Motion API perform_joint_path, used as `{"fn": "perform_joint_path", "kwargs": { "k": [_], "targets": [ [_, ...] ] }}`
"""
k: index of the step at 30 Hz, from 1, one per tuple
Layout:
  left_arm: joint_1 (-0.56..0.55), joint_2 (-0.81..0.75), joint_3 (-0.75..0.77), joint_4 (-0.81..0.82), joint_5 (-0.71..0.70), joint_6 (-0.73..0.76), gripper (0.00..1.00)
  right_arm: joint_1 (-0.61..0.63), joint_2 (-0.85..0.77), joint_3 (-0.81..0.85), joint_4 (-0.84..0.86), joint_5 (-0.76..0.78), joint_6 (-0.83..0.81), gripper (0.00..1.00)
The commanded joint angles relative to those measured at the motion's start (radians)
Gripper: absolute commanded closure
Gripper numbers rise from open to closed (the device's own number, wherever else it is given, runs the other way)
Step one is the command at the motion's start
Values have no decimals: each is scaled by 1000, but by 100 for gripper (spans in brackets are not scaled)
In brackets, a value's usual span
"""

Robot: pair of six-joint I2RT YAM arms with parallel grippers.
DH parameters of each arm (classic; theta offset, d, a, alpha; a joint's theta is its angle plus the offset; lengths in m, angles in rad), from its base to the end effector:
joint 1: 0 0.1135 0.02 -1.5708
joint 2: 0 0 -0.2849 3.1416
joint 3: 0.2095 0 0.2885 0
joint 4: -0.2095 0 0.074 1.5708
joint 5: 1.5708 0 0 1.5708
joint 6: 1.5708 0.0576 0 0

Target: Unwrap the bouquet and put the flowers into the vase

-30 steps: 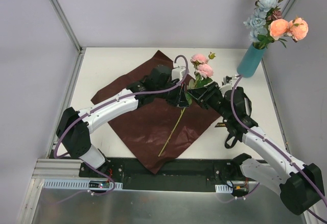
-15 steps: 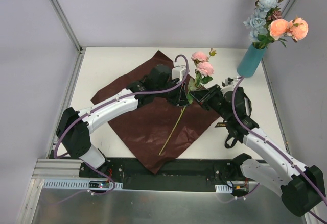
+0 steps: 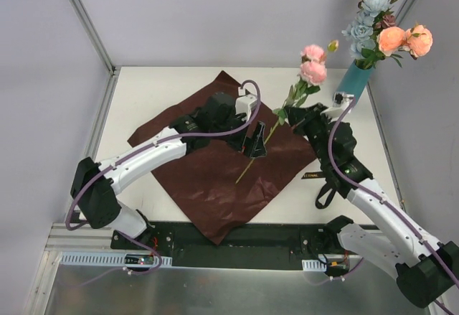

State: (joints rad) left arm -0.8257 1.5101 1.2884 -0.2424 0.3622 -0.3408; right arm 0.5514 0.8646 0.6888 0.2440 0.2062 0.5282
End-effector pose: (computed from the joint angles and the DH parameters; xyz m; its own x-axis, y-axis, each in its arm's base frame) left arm 0.2600 -0.3119 0.3371 -0.5876 0.1760 -0.7898 0.7489 0.4880 -0.4484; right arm 0.2221 0.1228 0.3489 -0.1206 0.5050 -0.8547 -0.3219 0.7946 0.5149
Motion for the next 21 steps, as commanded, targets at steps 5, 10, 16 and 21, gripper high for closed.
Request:
{"fn": "perform_joint_path", "kwargs": {
  "k": [5,10,16,21],
  "targets": [
    [-7,-250,-10,-274,-184,233,1,-123,119,299,193,92,-693,100],
    [-7,-413,-106,-291,-348,290,1,-280,181,365,372,6,-908,100],
    [-9,-498,-170,-291,-515,332,1,-454,266,458,489,-125,-1001,100],
    [-7,-524,-164,-305,-604,352,1,-571,364,550,567,-230,-1002,100]
  ]
}}
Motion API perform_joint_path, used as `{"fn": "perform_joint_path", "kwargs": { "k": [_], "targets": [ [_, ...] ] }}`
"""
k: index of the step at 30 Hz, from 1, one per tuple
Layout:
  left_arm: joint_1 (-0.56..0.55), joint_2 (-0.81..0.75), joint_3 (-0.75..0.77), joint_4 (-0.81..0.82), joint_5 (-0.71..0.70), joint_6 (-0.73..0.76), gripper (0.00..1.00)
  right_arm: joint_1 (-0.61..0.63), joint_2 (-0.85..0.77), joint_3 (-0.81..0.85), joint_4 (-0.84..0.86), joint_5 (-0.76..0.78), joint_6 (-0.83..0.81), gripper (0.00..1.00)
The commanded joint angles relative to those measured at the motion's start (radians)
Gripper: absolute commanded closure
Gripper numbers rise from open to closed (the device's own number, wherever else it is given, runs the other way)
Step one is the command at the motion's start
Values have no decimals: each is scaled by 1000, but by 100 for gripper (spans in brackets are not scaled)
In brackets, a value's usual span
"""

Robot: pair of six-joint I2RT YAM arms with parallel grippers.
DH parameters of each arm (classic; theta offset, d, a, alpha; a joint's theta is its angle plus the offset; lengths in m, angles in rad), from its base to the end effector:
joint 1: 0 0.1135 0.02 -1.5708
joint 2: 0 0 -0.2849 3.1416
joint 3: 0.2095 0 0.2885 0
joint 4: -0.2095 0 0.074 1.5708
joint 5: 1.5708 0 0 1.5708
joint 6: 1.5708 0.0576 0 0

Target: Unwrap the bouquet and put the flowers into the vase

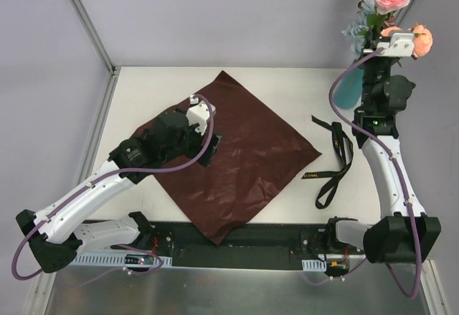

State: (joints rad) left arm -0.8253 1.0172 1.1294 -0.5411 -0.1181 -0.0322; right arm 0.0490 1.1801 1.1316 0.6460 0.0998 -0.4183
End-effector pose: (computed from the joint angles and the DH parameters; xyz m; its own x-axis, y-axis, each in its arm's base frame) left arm 0.1835 -0.1888 0.3925 -0.3031 0.2812 -0.9105 0.6475 0.7618 0.0197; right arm 0.3047 0.0092 0.4971 0.4998 -0.3802 -0.7782 0.2589 0.9230 -0.2846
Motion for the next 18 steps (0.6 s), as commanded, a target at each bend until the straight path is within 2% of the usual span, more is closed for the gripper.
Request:
{"fn": "perform_joint_path", "kwargs": {
  "k": [1,11,18],
  "targets": [
    [-8,-37,-10,-7,-135,40,1,-81,70,131,168,-129,-56,100],
    [-8,-75,-10,-5,-163,40,1,-132,234,272,222,-238,-45,100],
    [-9,-82,-16,-5,-187,46,1,-152,319,324,268,-245,-63,100]
  ]
}}
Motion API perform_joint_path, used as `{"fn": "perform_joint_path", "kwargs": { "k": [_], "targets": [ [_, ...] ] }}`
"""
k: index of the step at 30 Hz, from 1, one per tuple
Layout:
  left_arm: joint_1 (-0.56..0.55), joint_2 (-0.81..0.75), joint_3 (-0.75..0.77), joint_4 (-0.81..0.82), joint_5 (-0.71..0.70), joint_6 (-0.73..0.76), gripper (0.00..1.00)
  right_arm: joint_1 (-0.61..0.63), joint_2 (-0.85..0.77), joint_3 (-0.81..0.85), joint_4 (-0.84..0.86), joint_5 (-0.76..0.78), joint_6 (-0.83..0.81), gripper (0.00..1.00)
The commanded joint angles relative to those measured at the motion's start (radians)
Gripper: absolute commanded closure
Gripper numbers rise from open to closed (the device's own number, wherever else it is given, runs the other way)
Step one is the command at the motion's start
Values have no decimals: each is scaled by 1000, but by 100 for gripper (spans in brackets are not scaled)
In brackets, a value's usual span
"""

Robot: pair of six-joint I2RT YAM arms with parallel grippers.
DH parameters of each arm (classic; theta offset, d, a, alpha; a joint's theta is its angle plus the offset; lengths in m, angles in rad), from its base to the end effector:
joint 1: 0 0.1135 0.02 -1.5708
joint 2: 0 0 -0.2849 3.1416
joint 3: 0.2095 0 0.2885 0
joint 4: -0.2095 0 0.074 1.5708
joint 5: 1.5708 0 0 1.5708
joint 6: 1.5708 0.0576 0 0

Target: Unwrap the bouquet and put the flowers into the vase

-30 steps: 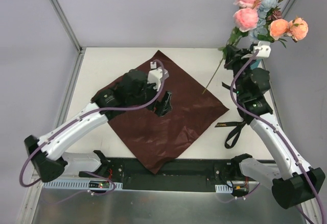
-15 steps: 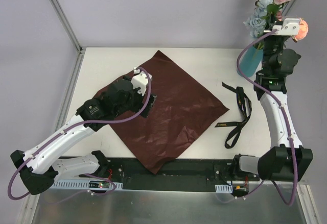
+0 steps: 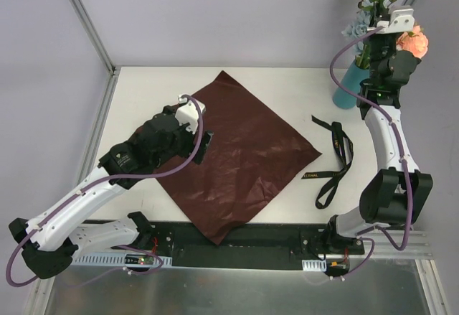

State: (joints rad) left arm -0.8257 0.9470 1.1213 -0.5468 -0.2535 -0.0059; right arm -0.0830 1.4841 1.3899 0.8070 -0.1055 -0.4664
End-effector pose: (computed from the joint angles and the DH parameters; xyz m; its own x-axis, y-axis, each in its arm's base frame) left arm 0.1747 -0.1680 0.4055 -0.2500 0.2626 -0.9319 0.5517 0.8296 0.0858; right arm 0.3804 -0.0256 0.5164 0.5807 -0.4970 -0.6448 0.2958 0.8667 -0.4017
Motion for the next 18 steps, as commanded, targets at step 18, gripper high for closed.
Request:
{"fn": "perform_joint_path", "kwargs": {
  "k": [18],
  "targets": [
    [-7,1,-9,1,-53,20,1,-75,74,-14,147,-46,48,100]
  ]
}}
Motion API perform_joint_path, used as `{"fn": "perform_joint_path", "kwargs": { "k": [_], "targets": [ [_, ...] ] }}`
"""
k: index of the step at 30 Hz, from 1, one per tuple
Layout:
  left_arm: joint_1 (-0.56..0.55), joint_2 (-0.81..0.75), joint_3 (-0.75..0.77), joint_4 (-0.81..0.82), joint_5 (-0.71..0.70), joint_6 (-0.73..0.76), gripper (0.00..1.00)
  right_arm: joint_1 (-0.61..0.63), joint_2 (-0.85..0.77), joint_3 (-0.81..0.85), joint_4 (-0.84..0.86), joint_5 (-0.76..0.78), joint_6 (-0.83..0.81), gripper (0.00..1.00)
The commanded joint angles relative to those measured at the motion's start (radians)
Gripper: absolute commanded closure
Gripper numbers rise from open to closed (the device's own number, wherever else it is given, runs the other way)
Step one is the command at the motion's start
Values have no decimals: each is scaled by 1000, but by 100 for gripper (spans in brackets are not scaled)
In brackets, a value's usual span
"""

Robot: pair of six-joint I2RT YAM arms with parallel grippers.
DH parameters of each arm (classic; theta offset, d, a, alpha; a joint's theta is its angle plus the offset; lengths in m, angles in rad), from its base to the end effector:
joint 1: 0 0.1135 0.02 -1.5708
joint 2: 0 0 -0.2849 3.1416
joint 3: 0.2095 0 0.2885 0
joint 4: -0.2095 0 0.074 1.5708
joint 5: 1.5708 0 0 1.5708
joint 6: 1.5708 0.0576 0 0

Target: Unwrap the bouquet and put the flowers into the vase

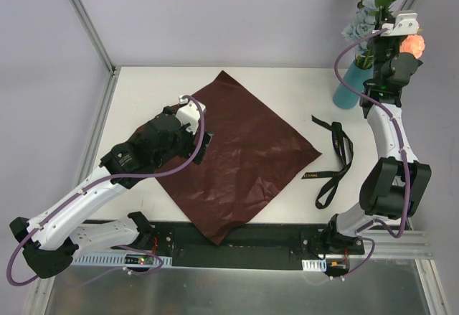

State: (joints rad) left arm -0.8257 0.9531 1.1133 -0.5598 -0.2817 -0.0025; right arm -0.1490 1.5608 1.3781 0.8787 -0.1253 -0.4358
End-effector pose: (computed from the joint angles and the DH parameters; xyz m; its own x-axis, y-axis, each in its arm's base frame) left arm 0.1766 -0.1679 0.3997 -0.2651 0.2839 -0.9215 0.5318 0.8403 0.1059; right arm 0.4028 -0.0532 0.4902 0.5526 -0.5065 -0.6619 0.3152 0.8622 -0.3966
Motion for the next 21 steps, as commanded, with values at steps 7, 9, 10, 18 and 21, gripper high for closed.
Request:
{"fn": "perform_joint_path", "kwargs": {
  "k": [7,9,10,18,21],
  "targets": [
    [-7,-11,2,14,-28,13,1,-20,7,-7,69,-31,26,100],
    [-7,-11,-1,14,-28,12,1,-20,8,-11,71,-36,31,100],
    [-7,-10,-1,14,-28,13,1,-20,7,-13,71,-37,37,100],
    [-7,-16,-1,14,-10,6,1,-20,2,-70,62,-28,46,97],
    [-9,-1,2,12,-7,6,1,-20,-10,-102,37,3,55,97]
  ]
}}
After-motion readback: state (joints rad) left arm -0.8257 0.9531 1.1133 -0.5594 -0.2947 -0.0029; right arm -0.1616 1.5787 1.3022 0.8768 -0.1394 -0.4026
